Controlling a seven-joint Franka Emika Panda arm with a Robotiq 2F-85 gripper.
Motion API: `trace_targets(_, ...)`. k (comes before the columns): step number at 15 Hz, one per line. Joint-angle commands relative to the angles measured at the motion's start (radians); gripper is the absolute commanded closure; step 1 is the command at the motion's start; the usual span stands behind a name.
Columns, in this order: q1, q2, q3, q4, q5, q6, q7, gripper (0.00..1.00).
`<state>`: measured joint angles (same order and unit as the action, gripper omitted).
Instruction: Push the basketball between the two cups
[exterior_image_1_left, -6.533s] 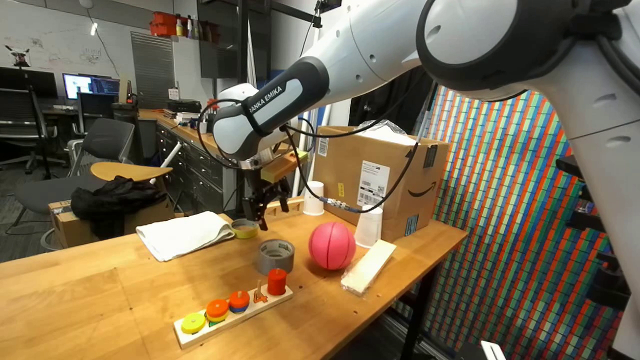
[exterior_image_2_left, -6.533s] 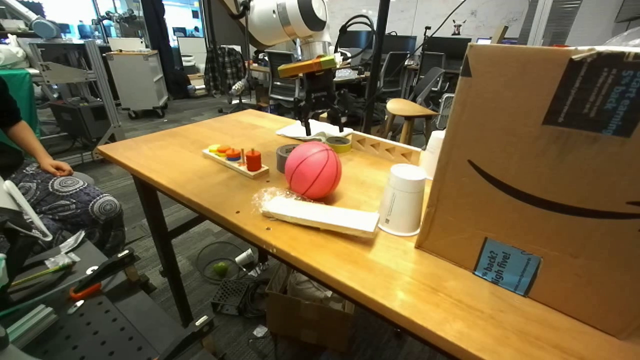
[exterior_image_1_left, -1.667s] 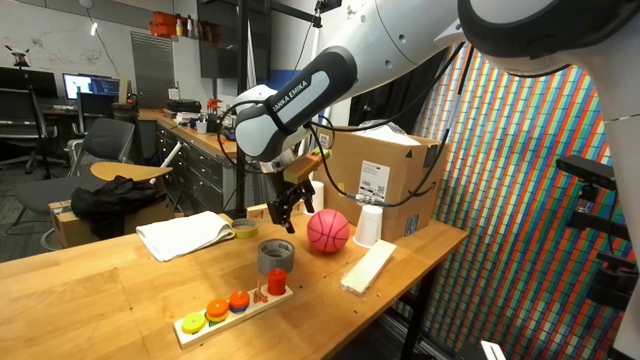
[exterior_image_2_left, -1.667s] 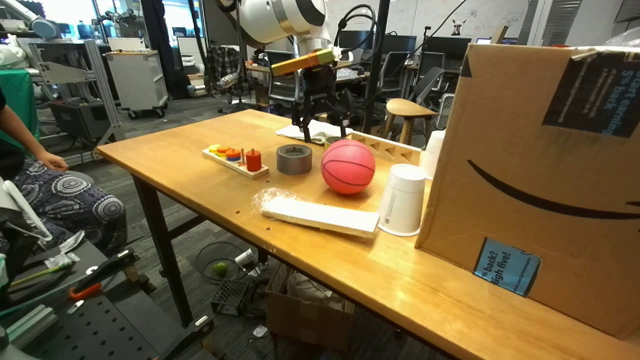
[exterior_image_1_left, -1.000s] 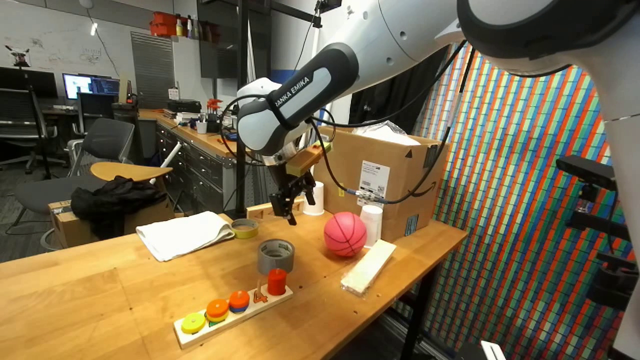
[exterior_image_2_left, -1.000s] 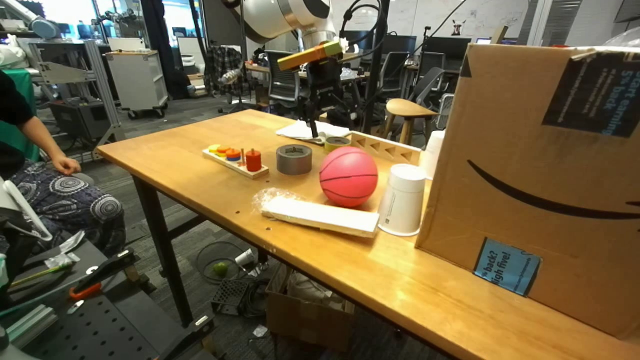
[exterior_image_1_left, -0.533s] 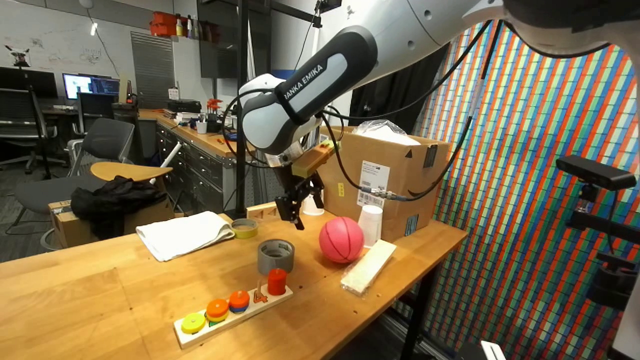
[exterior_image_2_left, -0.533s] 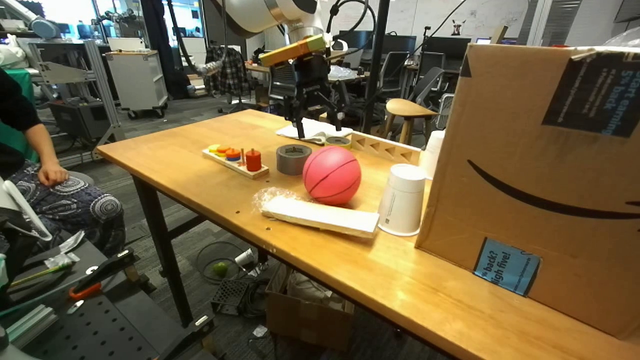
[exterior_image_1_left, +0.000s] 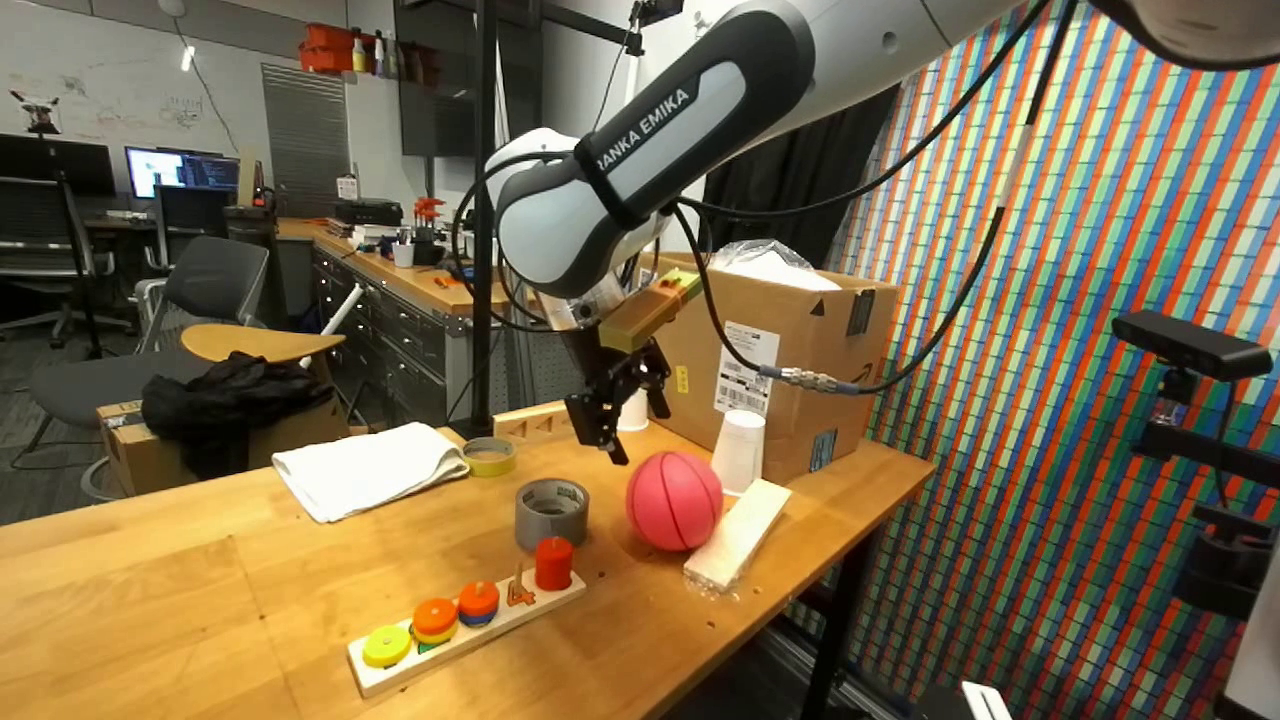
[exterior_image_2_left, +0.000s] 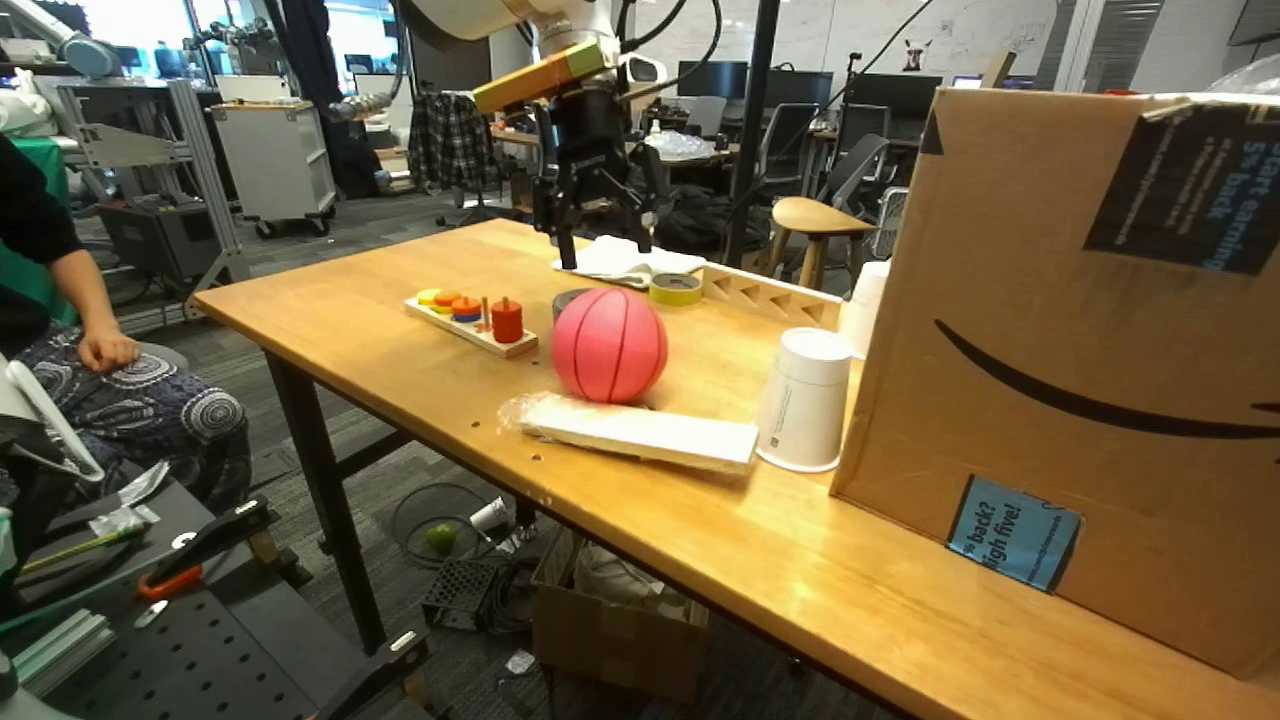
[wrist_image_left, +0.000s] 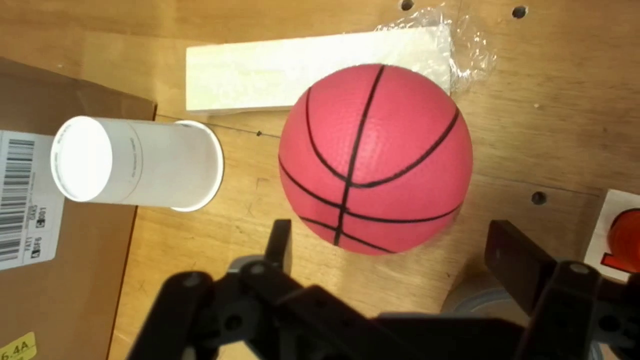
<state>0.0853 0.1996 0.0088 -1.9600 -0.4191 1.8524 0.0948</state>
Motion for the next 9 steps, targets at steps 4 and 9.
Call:
trace_targets(4,-0.006,-0.152,0.009,-0.185,0.009,-0.015,0.079,0.00)
trace_targets(9,-0.004,-0.205,0.027,-0.283,0.046,-0.001,0.108,0.00)
